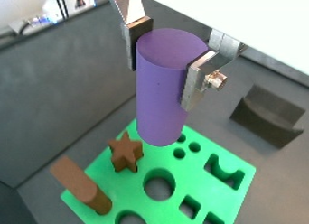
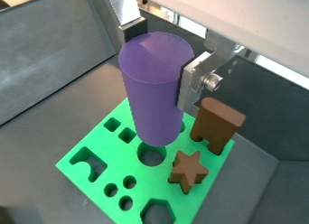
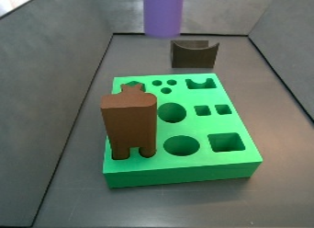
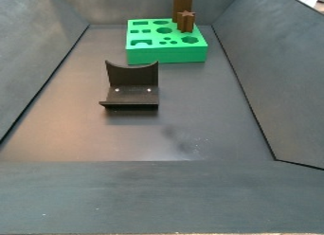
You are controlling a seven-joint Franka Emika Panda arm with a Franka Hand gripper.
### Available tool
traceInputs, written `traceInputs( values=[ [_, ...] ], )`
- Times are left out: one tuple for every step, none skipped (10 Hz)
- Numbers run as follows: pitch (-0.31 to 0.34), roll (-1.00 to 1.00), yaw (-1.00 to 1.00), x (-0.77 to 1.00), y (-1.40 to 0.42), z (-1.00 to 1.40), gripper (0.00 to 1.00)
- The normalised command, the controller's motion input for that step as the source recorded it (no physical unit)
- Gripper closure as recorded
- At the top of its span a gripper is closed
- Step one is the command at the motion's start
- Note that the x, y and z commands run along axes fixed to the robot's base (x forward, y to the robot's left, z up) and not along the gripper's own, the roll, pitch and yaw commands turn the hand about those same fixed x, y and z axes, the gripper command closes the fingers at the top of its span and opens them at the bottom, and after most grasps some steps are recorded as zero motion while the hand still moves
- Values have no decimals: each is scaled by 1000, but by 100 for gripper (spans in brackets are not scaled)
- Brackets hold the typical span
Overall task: Pick up the round object. Move up. Move to above the board. Insert the round object.
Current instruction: Insert the round object.
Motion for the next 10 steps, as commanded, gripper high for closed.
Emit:
traceInputs(
  values=[
    [-180,77,0,80,-174,-520,100],
    [-153,93,0,126,-174,-489,100],
    [-156,91,0,111,-134,-486,100],
    [-124,103,0,209,-129,-483,100],
    [-120,97,0,223,-74,-477,100],
    [-109,89,0,234,-40,-506,100],
    [-116,67,0,203,0,-500,100],
    [-114,61,0,183,0,-500,100],
    [-117,63,0,160,0,-489,100],
    [-160,74,0,0,-9,-480,100]
  ],
)
